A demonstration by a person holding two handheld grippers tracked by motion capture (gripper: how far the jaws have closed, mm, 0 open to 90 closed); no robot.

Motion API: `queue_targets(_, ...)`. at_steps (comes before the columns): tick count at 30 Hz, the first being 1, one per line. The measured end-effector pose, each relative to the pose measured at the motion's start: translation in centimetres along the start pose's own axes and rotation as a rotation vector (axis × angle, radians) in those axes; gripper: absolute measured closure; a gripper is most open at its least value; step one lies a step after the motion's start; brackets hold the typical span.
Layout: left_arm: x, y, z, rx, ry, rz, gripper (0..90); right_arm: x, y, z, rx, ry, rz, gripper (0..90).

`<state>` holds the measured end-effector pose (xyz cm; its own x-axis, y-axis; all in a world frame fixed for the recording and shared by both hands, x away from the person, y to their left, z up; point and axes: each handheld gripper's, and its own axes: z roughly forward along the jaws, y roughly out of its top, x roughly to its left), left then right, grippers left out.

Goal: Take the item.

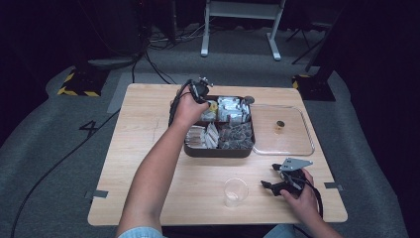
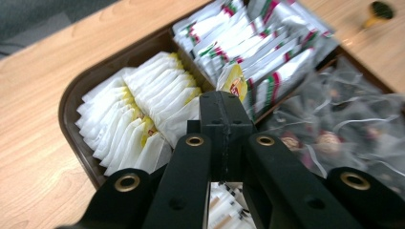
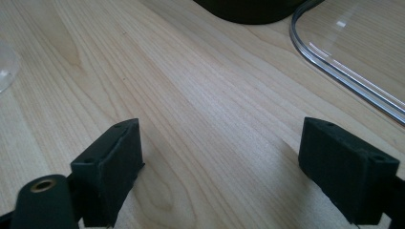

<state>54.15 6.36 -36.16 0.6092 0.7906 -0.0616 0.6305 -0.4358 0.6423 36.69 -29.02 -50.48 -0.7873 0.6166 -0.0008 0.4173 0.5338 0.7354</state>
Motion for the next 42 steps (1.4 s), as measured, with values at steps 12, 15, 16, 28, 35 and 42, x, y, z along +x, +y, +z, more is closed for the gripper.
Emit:
queue_targets(12, -1.5, -2.4, -4.7, -0.071, -0.088, 0.09, 90.0, -0.2, 0.0, 0.0, -0.003, 0.016, -0.013, 15.2)
queue_targets(15, -2.2, -3.4, -5.7, -0.089, -0.129, 0.11, 90.0, -0.2, -0.1, -0.1, -0.002, 0.024, -0.021, 15.3)
queue_targets(16, -2.6, -3.8, -6.1, -0.098, -0.141, 0.12, 90.0, -0.3, -0.1, -0.1, -0.002, 0.026, -0.026, 15.5)
queue_targets(28, -5.9, -7.0, -9.2, -0.198, -0.241, 0.175, 90.0, -0.4, -0.2, -0.2, -0.003, 0.035, -0.035, 16.0)
queue_targets(35, -8.4, -8.5, -9.9, -0.236, -0.288, 0.218, 90.0, -0.4, -0.2, -0.2, -0.003, 0.035, -0.035, 16.0)
queue_targets(42, -10.8, -9.8, -10.3, -0.245, -0.331, 0.265, 90.0, -0.4, -0.2, -0.2, -0.003, 0.035, -0.035, 16.0)
